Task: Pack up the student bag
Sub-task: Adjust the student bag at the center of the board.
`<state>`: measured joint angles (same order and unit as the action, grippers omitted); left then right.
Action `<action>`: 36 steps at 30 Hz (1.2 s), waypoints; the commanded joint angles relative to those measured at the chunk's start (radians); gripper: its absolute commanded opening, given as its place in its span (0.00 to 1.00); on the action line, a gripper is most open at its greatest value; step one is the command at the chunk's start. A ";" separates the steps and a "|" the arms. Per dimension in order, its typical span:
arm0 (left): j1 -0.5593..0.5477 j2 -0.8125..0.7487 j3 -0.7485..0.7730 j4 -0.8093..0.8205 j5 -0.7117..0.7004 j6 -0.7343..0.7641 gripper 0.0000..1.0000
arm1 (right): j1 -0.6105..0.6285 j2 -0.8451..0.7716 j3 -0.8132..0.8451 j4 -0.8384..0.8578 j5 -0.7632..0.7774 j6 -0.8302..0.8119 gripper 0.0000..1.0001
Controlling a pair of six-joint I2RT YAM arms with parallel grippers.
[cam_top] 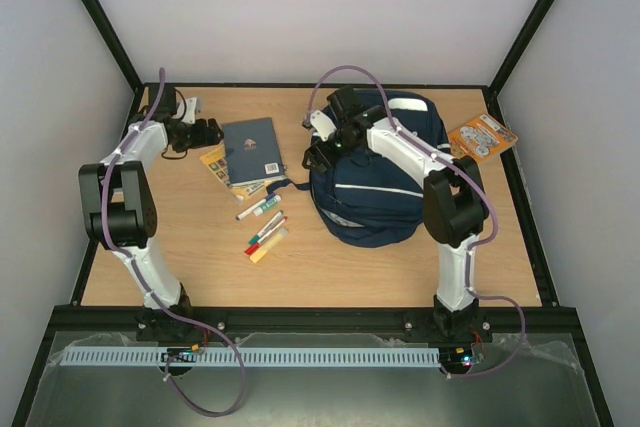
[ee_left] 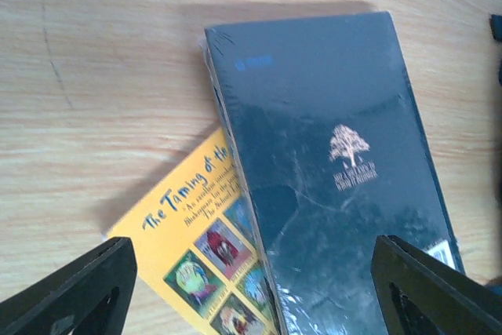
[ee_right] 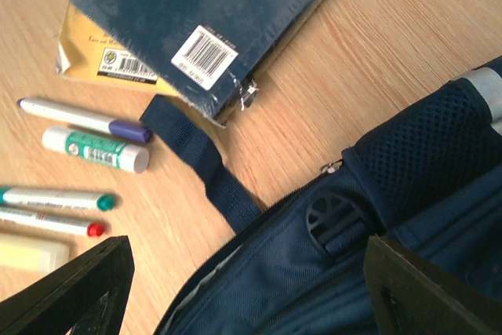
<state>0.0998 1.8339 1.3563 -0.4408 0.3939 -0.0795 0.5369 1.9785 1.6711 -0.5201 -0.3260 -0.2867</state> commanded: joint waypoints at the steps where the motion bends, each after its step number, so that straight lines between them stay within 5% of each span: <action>1: 0.009 0.060 0.071 -0.019 0.001 0.007 0.84 | 0.005 0.051 0.050 0.005 -0.038 0.107 0.81; 21: -0.185 0.178 0.038 -0.031 0.038 0.077 0.87 | -0.014 -0.077 -0.283 0.026 0.079 0.023 0.83; 31: -0.315 0.155 0.029 -0.045 0.027 0.112 0.86 | -0.016 -0.155 -0.271 -0.007 0.069 0.034 0.84; 36: -0.260 0.085 0.091 -0.070 0.015 0.129 0.87 | -0.019 -0.168 -0.158 -0.033 0.033 0.077 0.84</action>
<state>-0.2157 1.9892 1.4021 -0.4530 0.4179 0.0269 0.5232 1.8462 1.4170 -0.4919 -0.2596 -0.2493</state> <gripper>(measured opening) 0.862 0.837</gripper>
